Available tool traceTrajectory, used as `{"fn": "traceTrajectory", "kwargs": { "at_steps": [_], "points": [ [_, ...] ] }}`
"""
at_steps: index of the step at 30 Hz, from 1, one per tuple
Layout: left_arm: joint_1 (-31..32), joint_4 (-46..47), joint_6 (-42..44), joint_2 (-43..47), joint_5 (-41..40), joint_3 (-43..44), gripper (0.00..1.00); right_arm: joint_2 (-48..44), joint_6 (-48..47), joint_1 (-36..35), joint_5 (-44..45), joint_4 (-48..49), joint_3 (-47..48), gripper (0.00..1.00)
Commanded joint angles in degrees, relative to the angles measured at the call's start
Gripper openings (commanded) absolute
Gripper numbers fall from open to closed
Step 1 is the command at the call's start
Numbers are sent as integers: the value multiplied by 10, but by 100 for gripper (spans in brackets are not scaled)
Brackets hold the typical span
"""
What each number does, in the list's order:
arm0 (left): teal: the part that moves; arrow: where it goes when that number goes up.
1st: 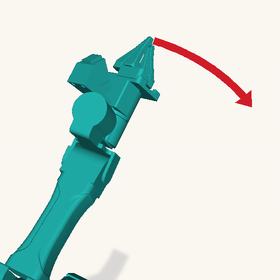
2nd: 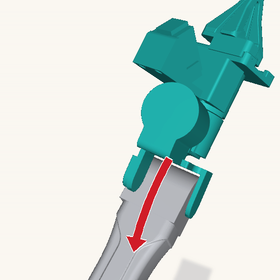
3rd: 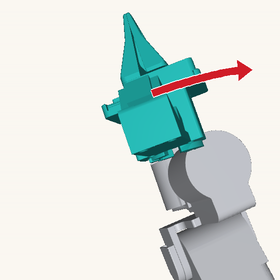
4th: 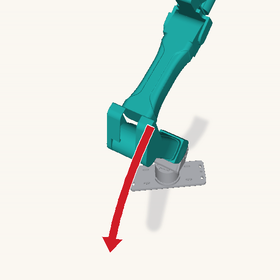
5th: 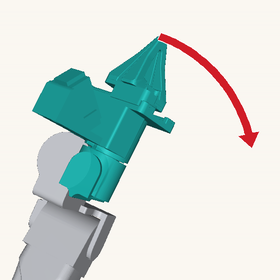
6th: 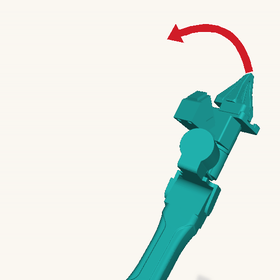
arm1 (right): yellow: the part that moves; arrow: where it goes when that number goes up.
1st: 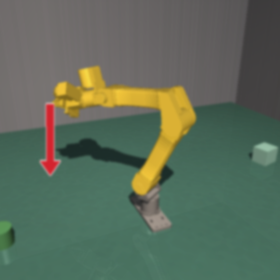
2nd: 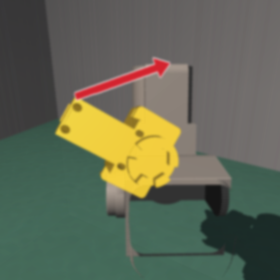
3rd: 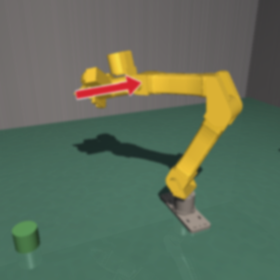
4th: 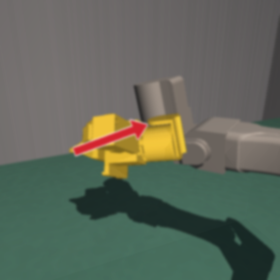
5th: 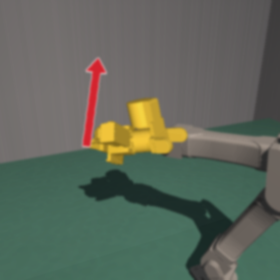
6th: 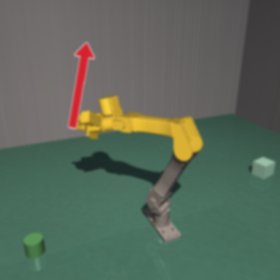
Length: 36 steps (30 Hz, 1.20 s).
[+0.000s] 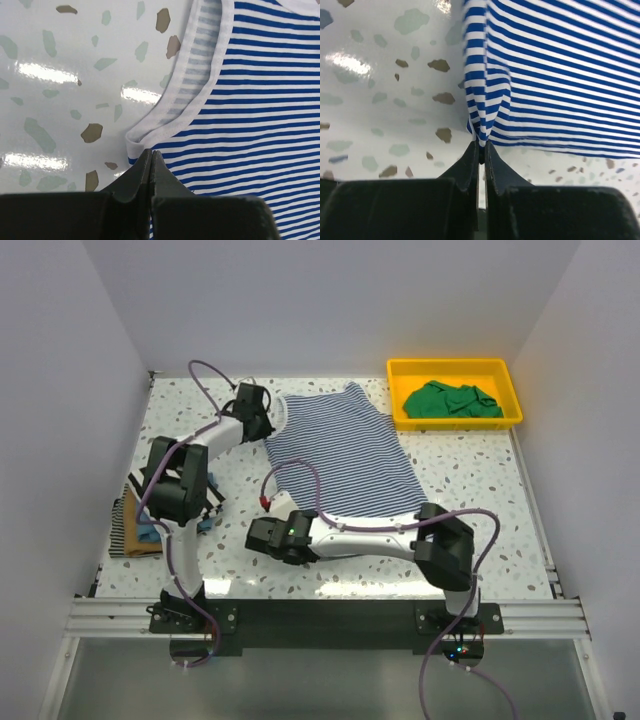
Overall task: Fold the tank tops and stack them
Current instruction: Fold the tank top
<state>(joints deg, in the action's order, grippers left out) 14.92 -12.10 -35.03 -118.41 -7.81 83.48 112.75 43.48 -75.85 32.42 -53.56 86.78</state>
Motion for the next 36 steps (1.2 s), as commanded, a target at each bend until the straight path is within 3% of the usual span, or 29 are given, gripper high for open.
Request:
{"fn": "traceTrajectory", "kwargs": {
  "at_steps": [1, 7, 10, 11, 14, 16, 19, 24, 28, 36],
  "points": [
    [-16, 3, 19, 12, -13, 33, 0, -88, -61, -3, 1, -67, 23, 0],
    [-23, -3, 26, 14, -18, 48, 0, -127, -119, -3, -39, -78, 18, 0],
    [-27, -4, 26, 14, -18, 47, 0, -124, -160, -5, -103, -50, 11, 0],
    [-28, -4, 26, 14, -17, 46, 0, -125, -188, -10, -158, -20, 6, 9],
    [-29, -1, 29, 18, -15, 40, 0, -122, -187, -20, -180, 13, -15, 37],
    [-30, 3, 29, 23, -15, 27, 0, -125, -176, -19, -167, 17, -28, 46],
    [-33, 3, 15, 35, -11, 13, 2, -130, -159, -19, -141, 19, -31, 51],
    [-33, -1, -15, 52, -11, -18, 21, -126, -128, -19, -126, 51, -35, 44],
    [-33, 8, -23, 71, -19, -45, 24, -92, -111, -22, -131, 95, -41, 35],
    [-32, 32, -9, 81, 37, -72, 35, -68, -45, -21, -68, 102, -71, 34]
  ]
}}
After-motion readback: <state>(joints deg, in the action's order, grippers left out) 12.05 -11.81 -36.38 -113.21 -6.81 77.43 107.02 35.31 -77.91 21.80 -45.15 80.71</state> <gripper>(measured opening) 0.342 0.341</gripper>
